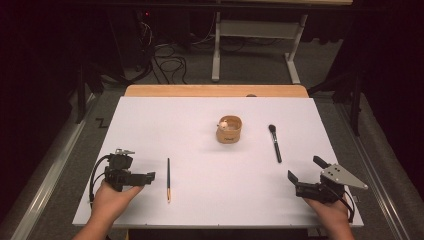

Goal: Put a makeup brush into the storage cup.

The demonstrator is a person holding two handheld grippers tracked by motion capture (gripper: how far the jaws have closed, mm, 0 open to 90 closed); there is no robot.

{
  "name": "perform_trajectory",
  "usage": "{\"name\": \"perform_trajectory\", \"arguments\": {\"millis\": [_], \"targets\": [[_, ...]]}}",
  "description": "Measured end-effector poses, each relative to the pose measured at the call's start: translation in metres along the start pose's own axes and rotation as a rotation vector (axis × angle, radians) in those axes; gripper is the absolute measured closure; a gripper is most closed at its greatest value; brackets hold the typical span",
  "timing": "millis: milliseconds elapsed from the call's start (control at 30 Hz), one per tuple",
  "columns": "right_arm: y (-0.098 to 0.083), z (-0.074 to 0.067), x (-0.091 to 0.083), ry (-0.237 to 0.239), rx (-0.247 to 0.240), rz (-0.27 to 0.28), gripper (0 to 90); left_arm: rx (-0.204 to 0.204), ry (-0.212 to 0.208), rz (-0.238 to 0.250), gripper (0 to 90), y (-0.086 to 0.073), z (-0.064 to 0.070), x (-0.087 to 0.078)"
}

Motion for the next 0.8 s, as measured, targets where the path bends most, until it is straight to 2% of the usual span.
{"name": "perform_trajectory", "arguments": {"millis": [233,533,633,800], "targets": [[0.0006,-0.0009,0.0013,0.008,-0.009,-0.001,0.1,0.048,0.016,-0.063,4.4,0.0027,0.0009,0.0014],[-0.0002,-0.001,0.0019,0.004,-0.003,-0.004,0.2,0.077,0.003,-0.139,5.2,0.0021,0.0018,0.0011],[-0.001,-0.0013,0.0023,0.001,0.008,-0.009,0.2,0.09,0.002,-0.148,5.2,0.0026,0.003,-0.0007],[-0.0009,-0.0001,0.0008,-0.002,0.009,-0.002,0.2,0.088,-0.011,-0.146,6.0,0.0037,0.0047,-0.0039]]}}
Point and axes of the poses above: each handheld gripper's, and its own axes: x roughly forward along the jaws, y roughly out of its top, z roughly to its right, the point moved 3 cm from there along x, roughly forward along the jaws, and after that the axes turned 15 degrees about y, right-handed, at the moved point
